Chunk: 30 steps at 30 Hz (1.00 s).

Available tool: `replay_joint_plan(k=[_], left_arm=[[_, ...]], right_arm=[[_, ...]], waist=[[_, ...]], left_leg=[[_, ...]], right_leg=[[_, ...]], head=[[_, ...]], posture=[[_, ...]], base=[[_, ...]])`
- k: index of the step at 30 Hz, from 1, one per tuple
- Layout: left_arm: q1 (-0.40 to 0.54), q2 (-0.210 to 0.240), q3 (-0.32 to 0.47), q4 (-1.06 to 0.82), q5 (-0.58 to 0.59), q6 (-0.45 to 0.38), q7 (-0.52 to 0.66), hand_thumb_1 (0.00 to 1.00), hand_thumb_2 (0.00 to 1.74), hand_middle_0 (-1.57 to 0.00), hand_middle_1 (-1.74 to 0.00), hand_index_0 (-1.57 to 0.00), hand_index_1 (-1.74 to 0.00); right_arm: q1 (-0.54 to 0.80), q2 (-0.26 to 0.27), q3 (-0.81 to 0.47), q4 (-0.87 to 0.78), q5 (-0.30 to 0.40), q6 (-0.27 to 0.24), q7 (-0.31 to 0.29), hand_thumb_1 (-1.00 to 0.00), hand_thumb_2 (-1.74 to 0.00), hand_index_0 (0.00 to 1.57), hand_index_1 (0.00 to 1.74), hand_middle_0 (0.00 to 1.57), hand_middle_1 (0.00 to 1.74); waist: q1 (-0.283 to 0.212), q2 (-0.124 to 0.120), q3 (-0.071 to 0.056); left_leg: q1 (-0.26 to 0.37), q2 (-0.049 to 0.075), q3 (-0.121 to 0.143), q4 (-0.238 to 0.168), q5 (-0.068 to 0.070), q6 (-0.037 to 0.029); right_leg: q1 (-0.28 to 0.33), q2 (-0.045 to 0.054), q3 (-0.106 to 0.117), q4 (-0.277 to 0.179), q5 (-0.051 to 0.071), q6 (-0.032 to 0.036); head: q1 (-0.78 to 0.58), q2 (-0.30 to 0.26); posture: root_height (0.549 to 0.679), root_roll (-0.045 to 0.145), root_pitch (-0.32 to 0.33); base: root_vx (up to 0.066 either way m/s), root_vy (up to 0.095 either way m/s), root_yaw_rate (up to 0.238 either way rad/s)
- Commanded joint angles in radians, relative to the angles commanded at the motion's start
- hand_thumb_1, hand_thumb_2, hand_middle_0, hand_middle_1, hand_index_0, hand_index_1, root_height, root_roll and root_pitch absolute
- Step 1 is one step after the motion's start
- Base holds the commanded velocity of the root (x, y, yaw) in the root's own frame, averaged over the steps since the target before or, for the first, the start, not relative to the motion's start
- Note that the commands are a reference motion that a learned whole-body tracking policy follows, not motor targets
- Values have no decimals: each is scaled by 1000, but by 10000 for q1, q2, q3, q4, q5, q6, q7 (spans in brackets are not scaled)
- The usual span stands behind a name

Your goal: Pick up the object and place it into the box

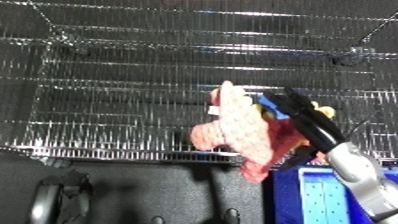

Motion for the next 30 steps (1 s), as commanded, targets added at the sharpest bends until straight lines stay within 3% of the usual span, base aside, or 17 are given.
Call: replay_joint_plan(k=[13, 19, 30], left_arm=[[-469, 52, -613, 141, 56, -152, 232, 1000, 1740, -1570, -1740, -1570, -1740], [-469, 75, -633, 127, 65, -151, 294, 1000, 1740, -1570, -1740, -1570, -1740], [-269, -4, -380, 62, 169, -205, 384, 1000, 1740, -1570, -1740, -1570, -1740]], right_arm=[[-2035, 1291, 1565, 2961, -794, 198, -278, 0, 0, 0, 0, 0, 0], [-2373, 1763, 1864, 3495, -841, 233, -294, -300, -522, 471, 522, 471, 522], [-2277, 1915, 1948, 3263, -989, 179, -185, -850, -1479, 1334, 1479, 1334, 1479]], waist=[[479, 349, 118], [616, 410, 140], [543, 335, 150]], left_leg=[[-213, -195, -107, 145, -15, 32], [-295, -258, -155, 118, 13, 53], [-283, -257, -128, 3, -34, 62]], right_leg=[[-129, -30, 16, -11, 102, 16], [-143, -49, -19, -76, 133, 22], [-103, -36, -28, -238, 183, 23]], head=[[652, -102], [697, 262], [559, 272]], posture=[[643, 45, -56], [644, 44, -48], [646, 44, -39]], base=[[14, 7, 26], [16, 10, 44], [7, 10, -23]])
